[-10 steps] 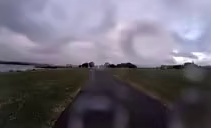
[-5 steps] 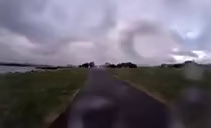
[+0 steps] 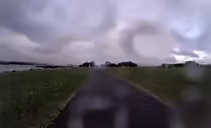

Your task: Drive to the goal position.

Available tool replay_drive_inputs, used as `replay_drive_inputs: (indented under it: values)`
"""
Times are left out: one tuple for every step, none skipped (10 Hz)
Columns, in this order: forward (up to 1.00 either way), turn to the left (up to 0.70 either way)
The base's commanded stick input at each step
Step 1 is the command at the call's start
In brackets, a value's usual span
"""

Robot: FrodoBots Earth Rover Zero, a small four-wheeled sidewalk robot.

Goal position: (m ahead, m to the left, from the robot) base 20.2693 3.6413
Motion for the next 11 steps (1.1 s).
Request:
replay_drive_inputs:
  values:
    - [0.7,0.0]
    - [0.7,0.0]
    - [0.7,0.0]
    - [0.7,0.0]
    - [0.7,0.0]
    - [0.7,0.0]
    - [0.7,0.0]
    - [0.7,0.0]
    - [0.7,0.0]
    - [0.7,0.0]
    - [0.7,0.0]
